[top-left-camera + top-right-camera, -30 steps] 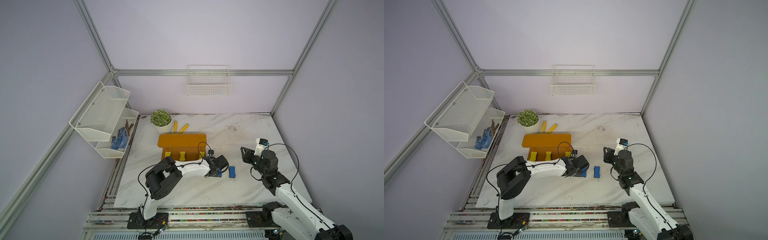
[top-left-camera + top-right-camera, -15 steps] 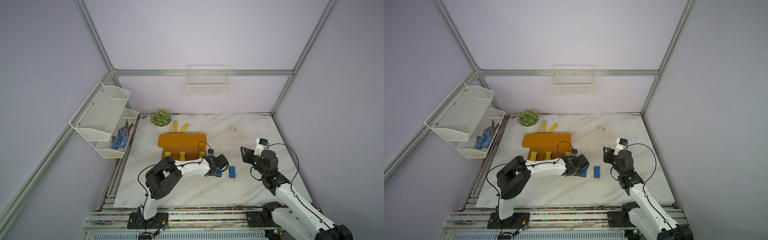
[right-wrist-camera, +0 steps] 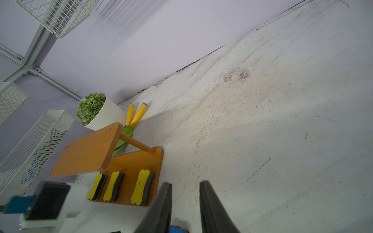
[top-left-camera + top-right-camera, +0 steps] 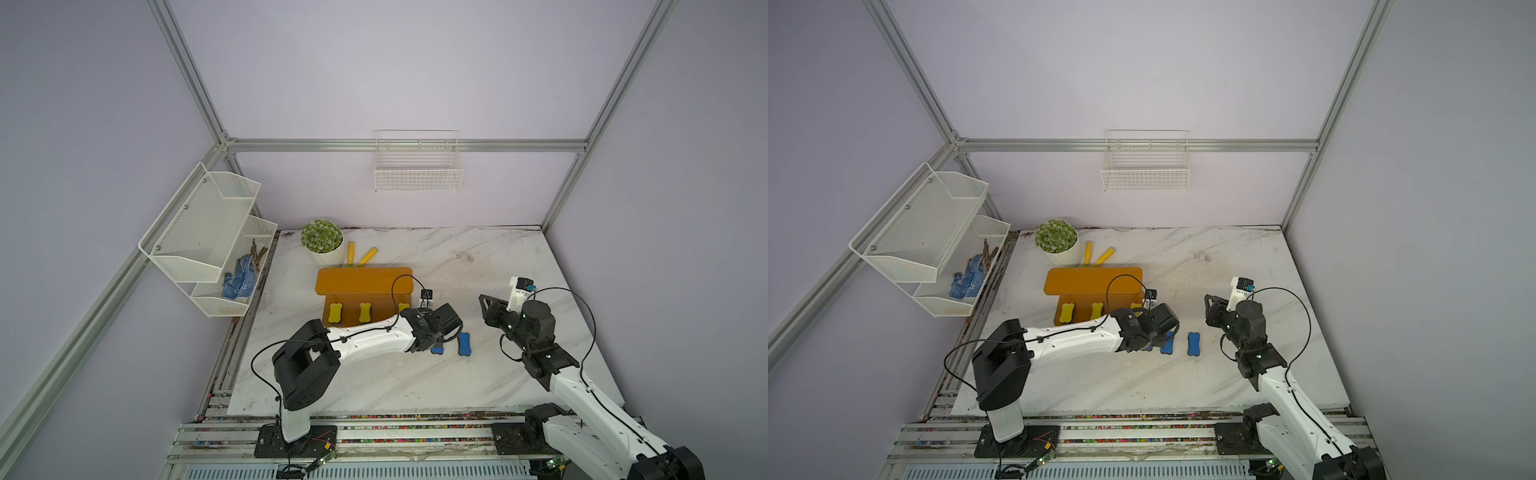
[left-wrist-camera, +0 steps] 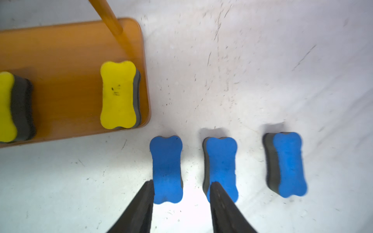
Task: Remove the whiteboard erasers from the shelf
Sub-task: Place the whiteboard eraser at the center of the board, then pick up the whiteboard eraser from the shelf.
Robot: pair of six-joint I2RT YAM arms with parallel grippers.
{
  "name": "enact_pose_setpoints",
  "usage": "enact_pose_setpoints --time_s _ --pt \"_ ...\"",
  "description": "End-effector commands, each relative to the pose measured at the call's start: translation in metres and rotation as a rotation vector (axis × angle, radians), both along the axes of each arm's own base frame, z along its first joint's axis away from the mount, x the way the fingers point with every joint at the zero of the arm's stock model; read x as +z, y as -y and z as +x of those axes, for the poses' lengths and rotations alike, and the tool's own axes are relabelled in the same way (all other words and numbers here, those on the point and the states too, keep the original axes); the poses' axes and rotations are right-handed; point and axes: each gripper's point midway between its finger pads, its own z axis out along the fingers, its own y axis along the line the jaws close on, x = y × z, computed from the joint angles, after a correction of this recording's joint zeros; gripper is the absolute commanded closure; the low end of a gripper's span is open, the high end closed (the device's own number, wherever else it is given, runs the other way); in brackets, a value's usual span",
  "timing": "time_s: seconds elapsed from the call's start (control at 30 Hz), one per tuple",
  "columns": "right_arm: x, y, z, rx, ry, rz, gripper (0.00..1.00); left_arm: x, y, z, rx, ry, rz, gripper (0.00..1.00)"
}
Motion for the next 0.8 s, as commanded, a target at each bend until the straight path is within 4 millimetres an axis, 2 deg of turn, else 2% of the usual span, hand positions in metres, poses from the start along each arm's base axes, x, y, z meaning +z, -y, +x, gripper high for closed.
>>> enact_pose_setpoints --time_s 0.0,0.1,0.2,0.33,0.37,0.43,0.57,0.67,0.77 --pt "0.001 -0.007 0.001 0.036 0.022 0.013 0.72 0.03 -0.018 0.006 0.036 0.103 -0.01 0.51" --pt "0.0 -0.01 0.001 0.024 0.004 0.025 0.74 0.05 -0.027 0.004 0.036 0.147 -0.034 0.52" --pt "0.0 -0.02 -0.002 0.009 -0.01 0.014 0.77 0.078 -0.046 0.004 0.05 0.204 -0.025 0.51" --pt "-0.004 -0.049 -0.006 0.015 -0.039 -0.009 0.78 0.121 -0.089 0.006 0.068 0.25 -0.013 0.49" --pt "-0.005 -0.057 -0.006 0.017 -0.04 -0.015 0.78 0.136 -0.106 0.008 0.078 0.263 -0.032 0.48" --pt "-0.007 -0.076 -0.009 0.026 -0.045 -0.042 0.78 0.149 -0.131 0.012 0.084 0.266 -0.046 0.48" --pt "-0.005 -0.121 -0.012 0.038 -0.048 -0.095 0.78 0.167 -0.182 0.021 0.112 0.256 -0.041 0.45" --pt "-0.012 -0.156 -0.012 0.053 -0.076 -0.141 0.77 0.167 -0.214 0.027 0.14 0.228 -0.005 0.43" --pt "-0.021 -0.187 -0.01 0.051 -0.091 -0.188 0.73 0.16 -0.238 0.031 0.165 0.202 -0.001 0.4"
